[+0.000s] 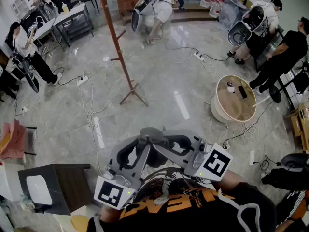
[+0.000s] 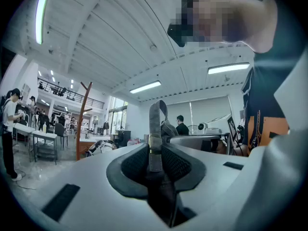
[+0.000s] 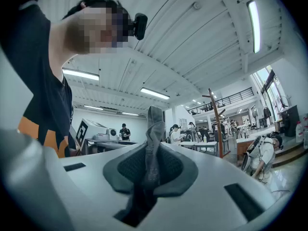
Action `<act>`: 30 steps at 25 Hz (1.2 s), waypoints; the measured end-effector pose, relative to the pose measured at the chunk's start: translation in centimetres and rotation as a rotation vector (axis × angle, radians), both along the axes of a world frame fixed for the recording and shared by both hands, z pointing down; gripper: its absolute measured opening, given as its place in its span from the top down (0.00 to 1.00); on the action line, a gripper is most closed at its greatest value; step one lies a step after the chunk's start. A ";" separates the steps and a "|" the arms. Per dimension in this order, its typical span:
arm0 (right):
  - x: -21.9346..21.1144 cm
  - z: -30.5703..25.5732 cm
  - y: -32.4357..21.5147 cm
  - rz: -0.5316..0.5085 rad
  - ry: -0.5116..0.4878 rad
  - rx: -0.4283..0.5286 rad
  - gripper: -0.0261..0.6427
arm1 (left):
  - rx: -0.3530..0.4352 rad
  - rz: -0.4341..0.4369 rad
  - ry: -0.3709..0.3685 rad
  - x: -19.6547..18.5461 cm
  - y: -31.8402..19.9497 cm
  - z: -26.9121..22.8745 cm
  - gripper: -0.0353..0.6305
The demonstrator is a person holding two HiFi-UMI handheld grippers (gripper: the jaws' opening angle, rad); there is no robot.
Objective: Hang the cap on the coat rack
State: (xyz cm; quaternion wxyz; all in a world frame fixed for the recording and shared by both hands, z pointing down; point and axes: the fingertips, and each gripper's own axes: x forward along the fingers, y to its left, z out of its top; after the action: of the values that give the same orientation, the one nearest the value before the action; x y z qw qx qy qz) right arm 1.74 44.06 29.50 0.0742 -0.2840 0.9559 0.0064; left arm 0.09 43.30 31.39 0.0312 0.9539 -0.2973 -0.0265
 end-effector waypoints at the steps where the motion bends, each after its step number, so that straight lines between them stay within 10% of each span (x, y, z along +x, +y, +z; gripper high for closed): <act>1: 0.2 0.0 0.1 0.000 0.000 -0.001 0.86 | 0.002 0.000 0.000 0.2 0.1 0.0 0.80; 30: 6.9 0.2 -1.3 -0.090 -0.011 -0.028 0.86 | 0.021 -0.108 -0.066 6.9 -1.1 0.0 0.80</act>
State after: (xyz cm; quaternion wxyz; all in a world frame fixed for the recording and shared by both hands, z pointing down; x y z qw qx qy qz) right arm 8.62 42.74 29.66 0.0759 -0.2419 0.9673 -0.0119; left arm 7.01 42.15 31.37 0.0100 0.9371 -0.3488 0.0005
